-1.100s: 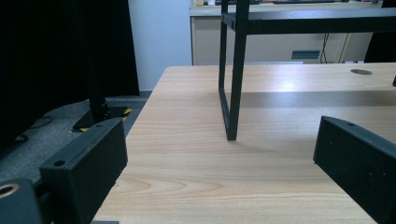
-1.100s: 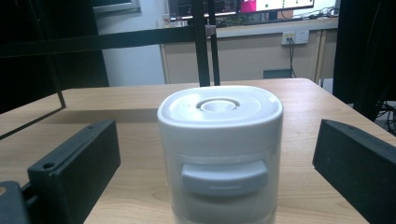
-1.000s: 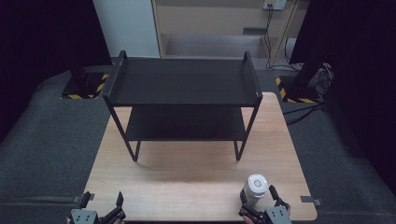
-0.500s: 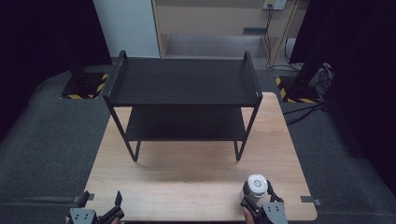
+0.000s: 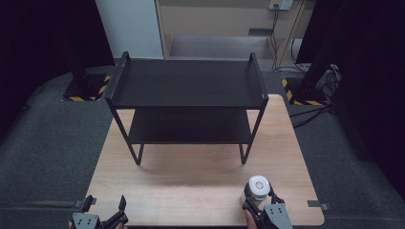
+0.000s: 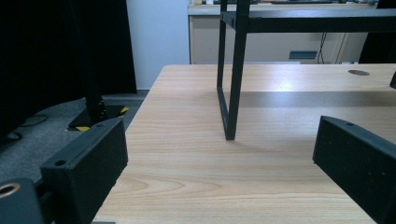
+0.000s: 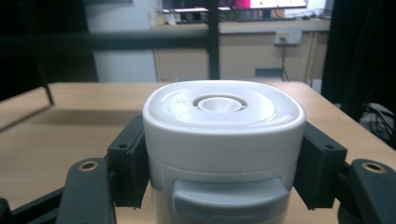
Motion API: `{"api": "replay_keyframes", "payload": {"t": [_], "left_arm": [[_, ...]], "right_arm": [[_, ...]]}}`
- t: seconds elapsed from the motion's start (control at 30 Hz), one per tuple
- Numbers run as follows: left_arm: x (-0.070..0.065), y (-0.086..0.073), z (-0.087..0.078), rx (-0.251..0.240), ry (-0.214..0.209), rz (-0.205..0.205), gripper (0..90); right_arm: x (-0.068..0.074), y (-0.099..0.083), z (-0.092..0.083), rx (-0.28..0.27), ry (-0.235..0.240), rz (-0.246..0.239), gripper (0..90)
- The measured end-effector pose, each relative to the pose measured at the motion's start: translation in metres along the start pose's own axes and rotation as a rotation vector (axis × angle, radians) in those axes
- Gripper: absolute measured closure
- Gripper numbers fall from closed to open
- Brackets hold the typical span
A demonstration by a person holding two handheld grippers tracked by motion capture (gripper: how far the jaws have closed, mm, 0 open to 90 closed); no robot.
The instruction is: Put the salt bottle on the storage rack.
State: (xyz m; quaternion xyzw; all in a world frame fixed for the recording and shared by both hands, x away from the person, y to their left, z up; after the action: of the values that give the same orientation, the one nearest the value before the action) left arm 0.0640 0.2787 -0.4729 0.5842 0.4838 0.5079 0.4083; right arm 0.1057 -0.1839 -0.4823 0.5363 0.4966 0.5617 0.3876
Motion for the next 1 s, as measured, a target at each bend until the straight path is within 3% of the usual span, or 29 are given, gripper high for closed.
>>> {"api": "replay_keyframes", "payload": {"t": [0.2,0.27,0.5,0.7,1.0], "left_arm": [[-0.001,0.000,0.000,-0.005,-0.015,-0.005,2.2],[-0.002,-0.001,0.000,-0.009,-0.019,-0.007,2.2],[0.000,0.000,-0.003,-0.024,-0.027,-0.017,2.3],[0.002,-0.001,-0.004,-0.030,-0.029,-0.023,2.3],[0.006,-0.002,-0.004,-0.030,-0.025,-0.032,2.4]], "right_arm": [[0.020,0.032,0.008,-0.018,0.080,-0.015,32.1],[0.032,0.050,0.019,-0.023,0.130,-0.022,32.1],[0.053,0.082,0.044,-0.028,0.196,-0.007,32.1],[0.065,0.110,0.071,-0.024,0.208,-0.002,32.1],[0.074,0.131,0.099,-0.014,0.204,-0.020,32.1]]}}
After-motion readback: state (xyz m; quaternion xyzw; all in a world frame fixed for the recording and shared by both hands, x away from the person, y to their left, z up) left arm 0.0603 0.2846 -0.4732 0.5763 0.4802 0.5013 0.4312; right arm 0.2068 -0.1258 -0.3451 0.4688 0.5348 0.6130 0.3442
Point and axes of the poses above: each handheld gripper's, and its own axes: z roughly forward along the jaws, y roughly out of its top, x roughly to its left, the point moved 2 cm from there along z, roughly forward along the jaws, and after that the axes turned 11 degrees about z, right-handed, at the moved point
